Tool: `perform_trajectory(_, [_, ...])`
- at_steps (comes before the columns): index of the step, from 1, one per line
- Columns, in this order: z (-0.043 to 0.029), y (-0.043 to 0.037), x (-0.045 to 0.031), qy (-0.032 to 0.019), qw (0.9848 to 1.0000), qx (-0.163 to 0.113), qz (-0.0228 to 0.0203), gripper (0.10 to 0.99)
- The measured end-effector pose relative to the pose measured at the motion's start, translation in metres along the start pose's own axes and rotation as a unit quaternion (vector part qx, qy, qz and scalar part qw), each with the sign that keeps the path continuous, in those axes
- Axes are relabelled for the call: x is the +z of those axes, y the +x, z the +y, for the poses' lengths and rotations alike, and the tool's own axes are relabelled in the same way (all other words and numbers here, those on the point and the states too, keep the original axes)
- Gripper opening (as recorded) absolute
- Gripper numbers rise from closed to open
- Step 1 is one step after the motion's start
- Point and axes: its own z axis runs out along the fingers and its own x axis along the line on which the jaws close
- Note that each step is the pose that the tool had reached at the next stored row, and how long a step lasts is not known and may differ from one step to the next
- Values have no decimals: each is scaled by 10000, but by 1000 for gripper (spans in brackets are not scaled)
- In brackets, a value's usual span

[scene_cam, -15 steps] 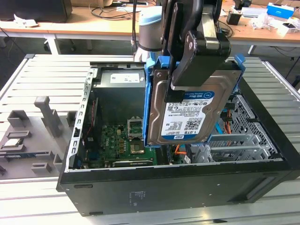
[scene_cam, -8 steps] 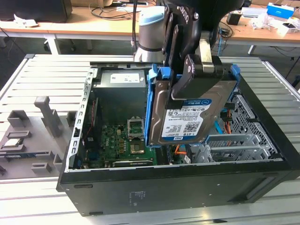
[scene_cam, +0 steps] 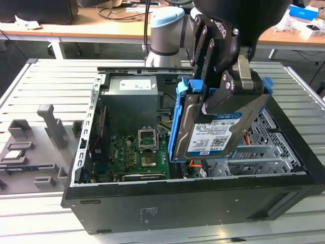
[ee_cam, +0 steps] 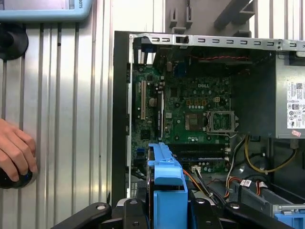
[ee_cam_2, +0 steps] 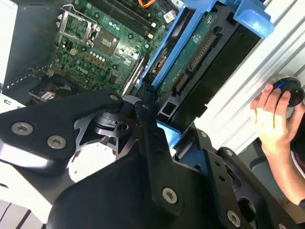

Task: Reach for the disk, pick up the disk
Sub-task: 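Pick up the disk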

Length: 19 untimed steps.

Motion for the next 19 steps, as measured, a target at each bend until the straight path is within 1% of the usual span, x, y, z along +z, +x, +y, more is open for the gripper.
perform_trajectory(3, [-144,1,-6,0,10000,0,0,369])
perform_trajectory(4, [-172,2,-8,-1,10000,0,1,369])
perform_trajectory(8, [-352,5,-15,-2,10000,0,0,369])
perform_trajectory(9, [-388,5,-16,-2,10000,0,0,369])
perform_trajectory(10, [-408,6,-17,-2,10000,0,0,369])
perform_trajectory(14, [-555,8,-23,-3,10000,0,0,369])
perform_trajectory(17, [-643,9,-27,-3,10000,1,0,369])
perform_trajectory(19, [-679,9,-28,-4,10000,1,0,369])
